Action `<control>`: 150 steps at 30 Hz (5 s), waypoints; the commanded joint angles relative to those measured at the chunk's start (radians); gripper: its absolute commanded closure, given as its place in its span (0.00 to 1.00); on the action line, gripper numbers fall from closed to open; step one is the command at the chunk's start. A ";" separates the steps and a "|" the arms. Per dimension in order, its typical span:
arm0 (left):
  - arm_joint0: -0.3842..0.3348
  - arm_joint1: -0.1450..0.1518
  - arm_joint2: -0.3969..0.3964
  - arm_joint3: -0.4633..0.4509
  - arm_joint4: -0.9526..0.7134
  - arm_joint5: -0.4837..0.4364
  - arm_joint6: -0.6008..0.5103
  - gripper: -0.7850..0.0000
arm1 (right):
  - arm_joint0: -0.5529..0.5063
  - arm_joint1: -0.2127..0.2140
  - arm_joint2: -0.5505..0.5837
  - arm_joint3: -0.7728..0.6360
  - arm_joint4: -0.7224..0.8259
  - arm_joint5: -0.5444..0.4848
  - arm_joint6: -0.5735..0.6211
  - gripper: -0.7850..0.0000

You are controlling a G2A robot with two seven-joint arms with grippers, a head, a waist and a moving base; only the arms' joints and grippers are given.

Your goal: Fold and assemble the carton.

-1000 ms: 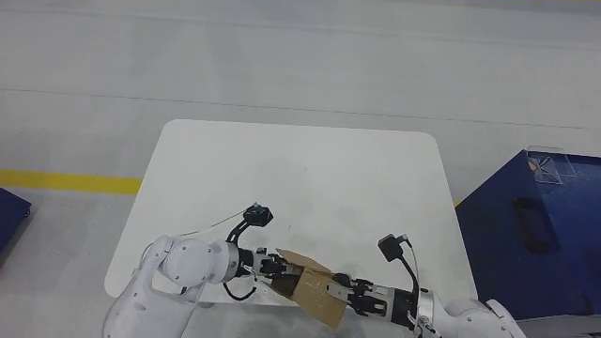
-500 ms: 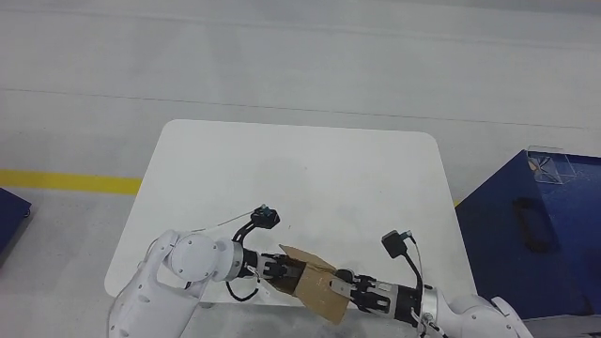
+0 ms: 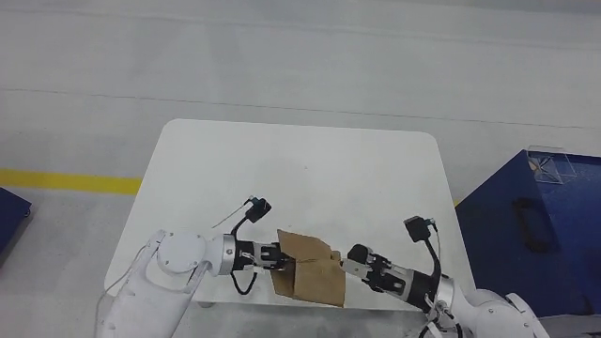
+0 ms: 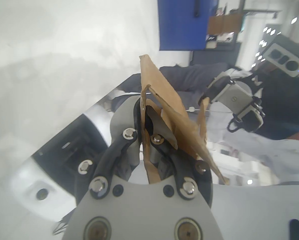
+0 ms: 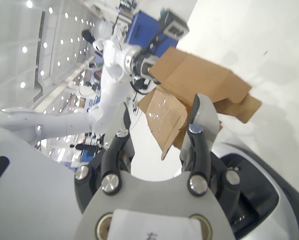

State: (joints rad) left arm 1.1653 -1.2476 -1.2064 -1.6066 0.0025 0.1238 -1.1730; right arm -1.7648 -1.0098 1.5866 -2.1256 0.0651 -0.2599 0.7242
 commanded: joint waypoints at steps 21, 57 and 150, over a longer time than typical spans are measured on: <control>-0.137 -0.069 0.086 0.331 -0.717 0.483 0.135 1.00 | -0.006 -0.013 0.064 0.011 -0.030 0.185 -0.285 0.00; -0.105 -0.069 0.185 0.242 -0.655 0.261 0.211 1.00 | 0.093 -0.040 -0.262 0.208 -0.693 0.244 -0.416 0.00; -0.006 -0.019 0.188 0.166 -0.619 0.019 0.157 1.00 | -0.041 -0.083 -0.076 -0.031 -0.693 0.268 -0.547 0.00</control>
State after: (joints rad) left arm 1.1549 -1.2669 -1.0181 -1.4322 -0.6273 0.1560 -1.0412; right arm -1.7954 -1.0920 1.5042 -2.1473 -0.6388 0.0177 0.1884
